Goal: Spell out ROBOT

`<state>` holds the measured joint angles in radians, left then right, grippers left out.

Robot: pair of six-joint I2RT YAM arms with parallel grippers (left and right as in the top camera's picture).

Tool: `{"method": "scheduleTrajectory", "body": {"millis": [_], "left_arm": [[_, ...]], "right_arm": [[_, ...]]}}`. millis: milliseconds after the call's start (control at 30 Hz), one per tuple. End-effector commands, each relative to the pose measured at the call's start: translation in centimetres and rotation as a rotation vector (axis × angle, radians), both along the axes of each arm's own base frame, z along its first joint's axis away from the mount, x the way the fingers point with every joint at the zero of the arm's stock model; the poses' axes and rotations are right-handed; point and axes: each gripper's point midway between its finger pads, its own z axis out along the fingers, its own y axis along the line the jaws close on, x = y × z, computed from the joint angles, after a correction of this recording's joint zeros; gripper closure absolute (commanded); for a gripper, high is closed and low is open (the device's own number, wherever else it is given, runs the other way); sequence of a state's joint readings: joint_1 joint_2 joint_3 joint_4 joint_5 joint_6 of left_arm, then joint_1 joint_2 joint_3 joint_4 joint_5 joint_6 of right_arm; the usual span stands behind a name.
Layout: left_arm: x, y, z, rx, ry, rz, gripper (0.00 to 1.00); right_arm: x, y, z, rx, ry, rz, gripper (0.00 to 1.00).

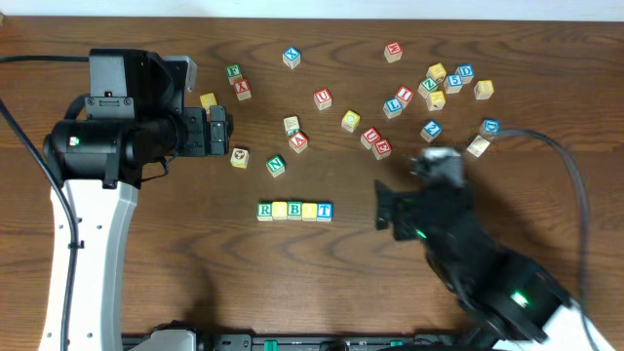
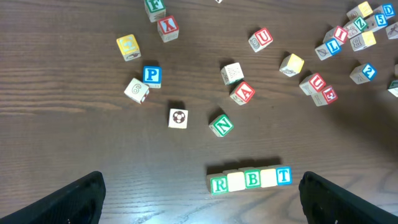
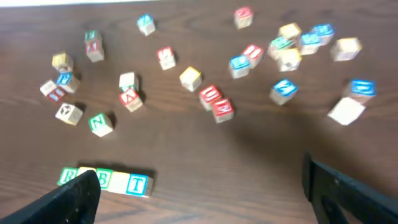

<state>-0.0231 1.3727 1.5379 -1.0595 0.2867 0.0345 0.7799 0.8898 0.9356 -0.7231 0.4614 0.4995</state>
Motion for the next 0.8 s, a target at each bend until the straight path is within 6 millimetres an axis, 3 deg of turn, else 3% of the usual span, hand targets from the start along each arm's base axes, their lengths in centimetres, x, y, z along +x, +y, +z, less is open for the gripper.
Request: {"method": "scheduleTrajectory", "body": {"millis": [0, 200, 767], "left_arm": [[0.1, 0.0, 0.6, 0.002, -0.019, -0.016, 0.02], [0.1, 0.0, 0.6, 0.002, -0.019, -0.016, 0.02], [0.1, 0.0, 0.6, 0.002, -0.019, -0.016, 0.02]], "right_arm": [[-1.1, -2.3, 1.9, -0.008, -0.068, -0.03, 0.01], [-2.8, -4.0, 2.5, 0.005, -0.081, -0.031, 0.01], [-3.2, -4.0, 1.4, -0.024, -0.034, -0.014, 0.01]]}}
